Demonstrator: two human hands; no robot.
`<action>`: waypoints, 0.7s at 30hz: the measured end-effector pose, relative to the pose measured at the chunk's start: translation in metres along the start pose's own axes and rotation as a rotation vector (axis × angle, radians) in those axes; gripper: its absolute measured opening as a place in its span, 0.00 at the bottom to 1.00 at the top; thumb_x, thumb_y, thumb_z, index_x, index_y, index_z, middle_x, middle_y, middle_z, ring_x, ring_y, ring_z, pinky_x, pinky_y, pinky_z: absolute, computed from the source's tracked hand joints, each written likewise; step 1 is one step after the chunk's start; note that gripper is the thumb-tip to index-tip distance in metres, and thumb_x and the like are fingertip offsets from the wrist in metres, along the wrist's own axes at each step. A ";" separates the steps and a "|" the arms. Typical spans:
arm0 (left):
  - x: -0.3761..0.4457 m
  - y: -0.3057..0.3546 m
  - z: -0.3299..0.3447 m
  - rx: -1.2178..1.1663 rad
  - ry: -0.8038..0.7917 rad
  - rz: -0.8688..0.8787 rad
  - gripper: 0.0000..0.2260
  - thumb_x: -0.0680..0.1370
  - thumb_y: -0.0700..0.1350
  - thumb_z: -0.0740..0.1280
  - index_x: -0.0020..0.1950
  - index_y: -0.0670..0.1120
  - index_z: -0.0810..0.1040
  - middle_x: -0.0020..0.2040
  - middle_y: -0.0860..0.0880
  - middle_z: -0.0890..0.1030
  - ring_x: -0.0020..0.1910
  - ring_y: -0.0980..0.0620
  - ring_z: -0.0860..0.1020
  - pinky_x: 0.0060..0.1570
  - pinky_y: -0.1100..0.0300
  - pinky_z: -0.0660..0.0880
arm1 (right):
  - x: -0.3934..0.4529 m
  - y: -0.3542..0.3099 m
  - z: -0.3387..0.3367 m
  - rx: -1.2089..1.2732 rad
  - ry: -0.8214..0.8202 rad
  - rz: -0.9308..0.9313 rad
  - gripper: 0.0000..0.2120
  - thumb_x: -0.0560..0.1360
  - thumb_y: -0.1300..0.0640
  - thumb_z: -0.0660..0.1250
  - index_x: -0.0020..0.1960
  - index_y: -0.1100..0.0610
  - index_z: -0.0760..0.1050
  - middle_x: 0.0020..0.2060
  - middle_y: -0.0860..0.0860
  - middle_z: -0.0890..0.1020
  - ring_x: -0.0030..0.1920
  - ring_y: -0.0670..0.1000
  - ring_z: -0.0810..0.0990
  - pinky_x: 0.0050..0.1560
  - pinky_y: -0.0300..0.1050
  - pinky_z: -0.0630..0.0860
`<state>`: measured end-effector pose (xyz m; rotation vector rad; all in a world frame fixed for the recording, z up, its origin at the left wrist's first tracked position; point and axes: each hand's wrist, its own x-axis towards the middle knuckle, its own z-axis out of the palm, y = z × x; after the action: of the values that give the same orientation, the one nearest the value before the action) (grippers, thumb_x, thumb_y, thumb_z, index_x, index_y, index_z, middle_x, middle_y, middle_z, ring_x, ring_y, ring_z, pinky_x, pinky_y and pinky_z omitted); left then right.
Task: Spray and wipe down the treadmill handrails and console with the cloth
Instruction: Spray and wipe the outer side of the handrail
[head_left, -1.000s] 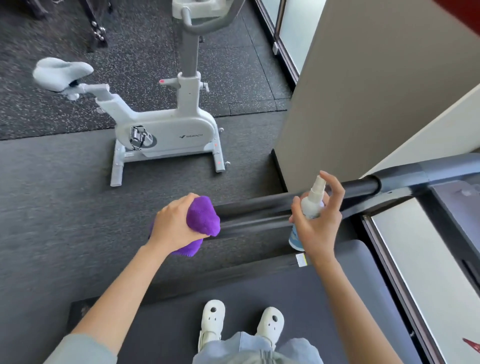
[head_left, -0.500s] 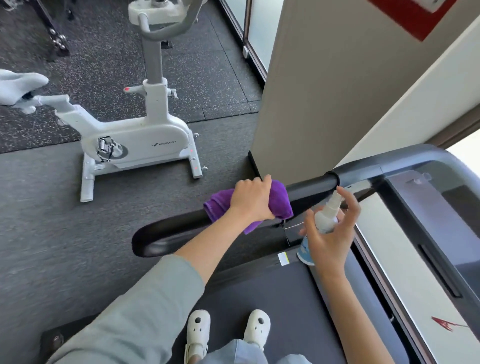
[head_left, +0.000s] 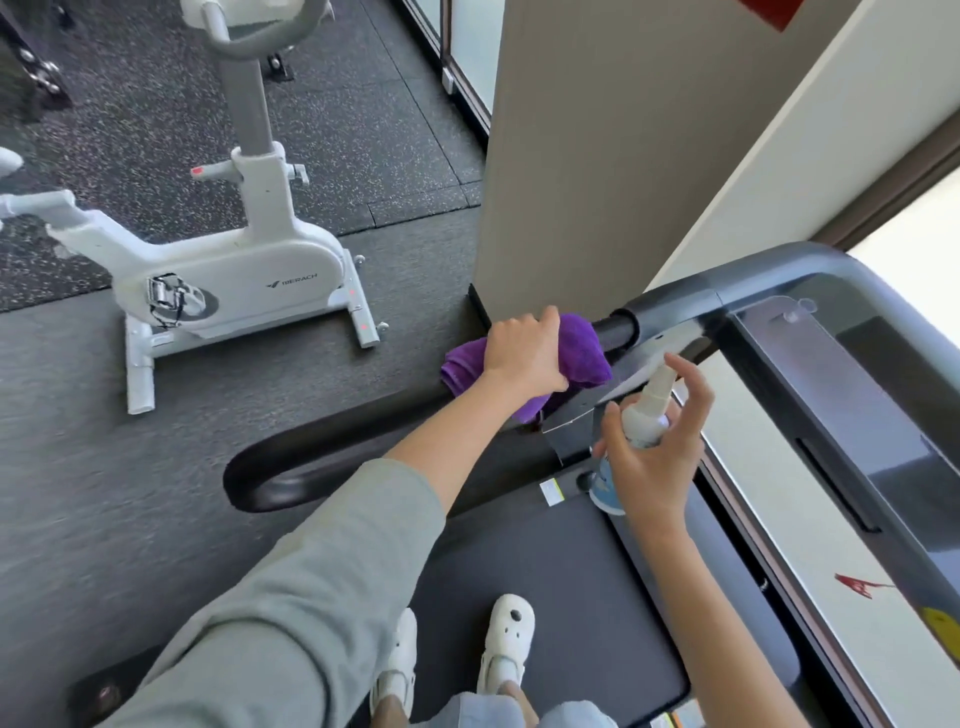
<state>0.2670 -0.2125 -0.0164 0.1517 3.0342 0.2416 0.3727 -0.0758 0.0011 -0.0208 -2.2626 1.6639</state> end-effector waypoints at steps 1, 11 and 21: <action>-0.010 -0.012 0.000 -0.012 0.000 -0.010 0.29 0.67 0.55 0.74 0.60 0.43 0.68 0.52 0.44 0.80 0.51 0.41 0.80 0.41 0.54 0.66 | 0.000 -0.003 0.006 0.011 -0.002 -0.004 0.32 0.74 0.70 0.68 0.63 0.37 0.65 0.37 0.53 0.78 0.26 0.57 0.79 0.30 0.50 0.79; -0.147 -0.161 -0.024 -0.091 -0.101 -0.115 0.40 0.61 0.75 0.68 0.64 0.52 0.68 0.57 0.52 0.80 0.55 0.47 0.80 0.48 0.53 0.70 | -0.037 -0.029 0.086 0.031 -0.122 -0.037 0.28 0.74 0.69 0.68 0.65 0.44 0.64 0.35 0.59 0.77 0.27 0.60 0.79 0.35 0.59 0.80; -0.196 -0.211 -0.023 -0.436 -0.142 -0.234 0.47 0.59 0.73 0.72 0.71 0.53 0.61 0.68 0.52 0.71 0.66 0.48 0.71 0.62 0.50 0.66 | -0.060 -0.046 0.124 0.003 -0.174 -0.088 0.27 0.73 0.65 0.68 0.65 0.43 0.64 0.37 0.60 0.76 0.31 0.64 0.77 0.39 0.63 0.78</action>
<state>0.4395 -0.4446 -0.0113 -0.2079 2.7441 0.8169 0.4042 -0.2175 -0.0042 0.2295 -2.3482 1.6814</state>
